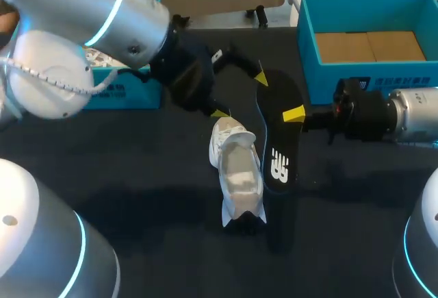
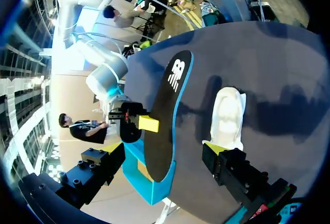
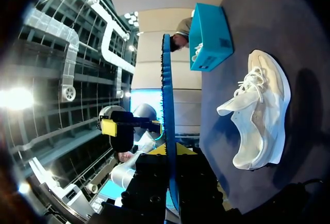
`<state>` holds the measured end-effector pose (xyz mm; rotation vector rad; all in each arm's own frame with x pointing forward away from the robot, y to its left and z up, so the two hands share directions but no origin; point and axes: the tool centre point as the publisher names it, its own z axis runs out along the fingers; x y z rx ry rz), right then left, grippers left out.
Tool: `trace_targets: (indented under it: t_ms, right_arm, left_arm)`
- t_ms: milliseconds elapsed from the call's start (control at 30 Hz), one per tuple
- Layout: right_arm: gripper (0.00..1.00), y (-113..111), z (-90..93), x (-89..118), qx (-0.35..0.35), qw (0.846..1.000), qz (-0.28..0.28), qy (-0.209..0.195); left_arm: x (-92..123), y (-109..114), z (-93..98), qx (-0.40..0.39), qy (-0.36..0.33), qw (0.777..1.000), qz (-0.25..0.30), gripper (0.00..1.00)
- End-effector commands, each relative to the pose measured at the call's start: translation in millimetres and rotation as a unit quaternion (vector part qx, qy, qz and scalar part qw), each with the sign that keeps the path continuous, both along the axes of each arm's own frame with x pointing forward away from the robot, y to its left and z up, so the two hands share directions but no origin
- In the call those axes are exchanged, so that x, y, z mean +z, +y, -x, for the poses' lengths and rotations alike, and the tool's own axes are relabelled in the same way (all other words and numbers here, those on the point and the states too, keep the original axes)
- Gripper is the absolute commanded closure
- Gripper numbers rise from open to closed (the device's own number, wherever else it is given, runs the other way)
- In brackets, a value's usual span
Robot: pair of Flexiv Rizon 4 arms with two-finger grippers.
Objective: Take the shoe out of the shoebox, open the shoe tongue, remove and reinsert the insole, then place the shoe into the shoebox
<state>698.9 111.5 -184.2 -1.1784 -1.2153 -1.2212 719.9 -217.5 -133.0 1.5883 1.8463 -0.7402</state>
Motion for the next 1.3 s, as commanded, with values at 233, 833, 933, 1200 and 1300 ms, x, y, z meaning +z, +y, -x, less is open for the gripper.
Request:
trace_targets:
  t_ms: [233,833,933,1200,1300]
  right_arm:
    - [1.00,-4,1.0,3,0.002,1.000,0.002,0.005]
    - [1.00,4,9.5,12,0.009,1.000,-0.005,0.018]
    - [1.00,8,11.1,15,0.009,1.000,-0.004,0.019]
    - [1.00,20,11.7,17,0.014,1.000,0.005,0.020]
    - [1.00,26,11.5,17,0.019,1.000,0.008,0.021]
  left_arm:
    - [-17,9,-4.5,0.023,-0.043,0.977,0.209,0.00]
    - [-35,3,-16.8,0.040,-0.085,0.940,0.327,0.00]
    - [-37,1,-17.4,0.038,-0.086,0.936,0.338,0.00]
    - [-37,-7,-16.7,0.025,-0.091,0.929,0.358,0.00]
    - [-37,-11,-17.3,0.021,-0.091,0.927,0.363,0.00]
